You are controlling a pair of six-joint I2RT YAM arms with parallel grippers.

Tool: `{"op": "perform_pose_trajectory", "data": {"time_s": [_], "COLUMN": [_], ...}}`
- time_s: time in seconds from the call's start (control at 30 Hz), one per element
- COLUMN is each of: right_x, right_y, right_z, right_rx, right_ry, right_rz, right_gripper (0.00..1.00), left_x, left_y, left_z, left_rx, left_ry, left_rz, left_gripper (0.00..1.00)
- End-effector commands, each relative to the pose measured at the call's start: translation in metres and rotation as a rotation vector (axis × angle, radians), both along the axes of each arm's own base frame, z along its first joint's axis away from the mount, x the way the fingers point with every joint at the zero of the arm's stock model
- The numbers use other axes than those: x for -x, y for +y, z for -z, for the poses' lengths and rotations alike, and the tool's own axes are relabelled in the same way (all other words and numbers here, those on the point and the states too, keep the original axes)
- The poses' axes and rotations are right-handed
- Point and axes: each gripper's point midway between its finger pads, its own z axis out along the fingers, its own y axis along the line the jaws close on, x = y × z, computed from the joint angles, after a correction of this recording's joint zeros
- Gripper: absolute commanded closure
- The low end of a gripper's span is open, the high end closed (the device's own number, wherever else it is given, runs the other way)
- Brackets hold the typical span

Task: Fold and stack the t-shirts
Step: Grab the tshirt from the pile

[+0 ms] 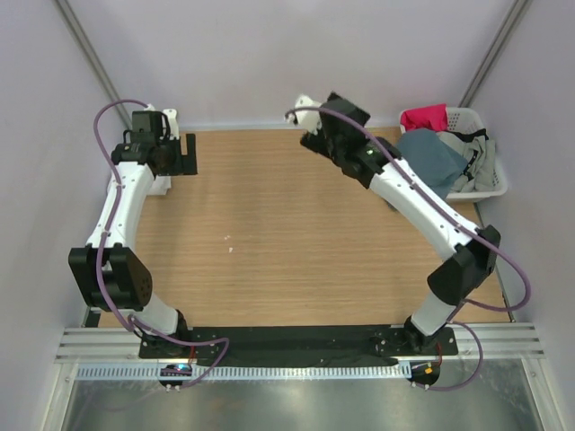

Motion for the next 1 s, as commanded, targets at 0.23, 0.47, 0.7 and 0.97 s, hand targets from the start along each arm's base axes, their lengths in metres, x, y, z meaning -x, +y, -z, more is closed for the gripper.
{"op": "perform_pose_trajectory", "data": {"time_s": [0.23, 0.47, 0.7, 0.97], "right_x": [-0.006, -0.028, -0.044, -0.070], "right_y": [-0.119, -0.142, -0.160, -0.196], "right_z": [0.223, 0.240, 0.280, 0.294], "right_rx": [0.343, 0.485, 0.551, 0.576], "right_ry": [0.547, 0.524, 0.574, 0.547], "right_rz": [0.270, 0.366, 0.422, 0.541], "right_gripper": [0.09, 0.08, 0.07, 0.13], "left_x": [-0.007, -0.009, -0.008, -0.008], "left_y": [0.002, 0.000, 0.000, 0.000], "left_z": [-0.015, -0.016, -0.017, -0.016], "left_rx": [-0.007, 0.005, 0.006, 0.006], "left_ry": [-0.063, -0.066, -0.069, -0.065], "left_rz": [-0.009, -0.008, -0.009, -0.007], "left_gripper": [0.09, 0.09, 0.09, 0.09]}}
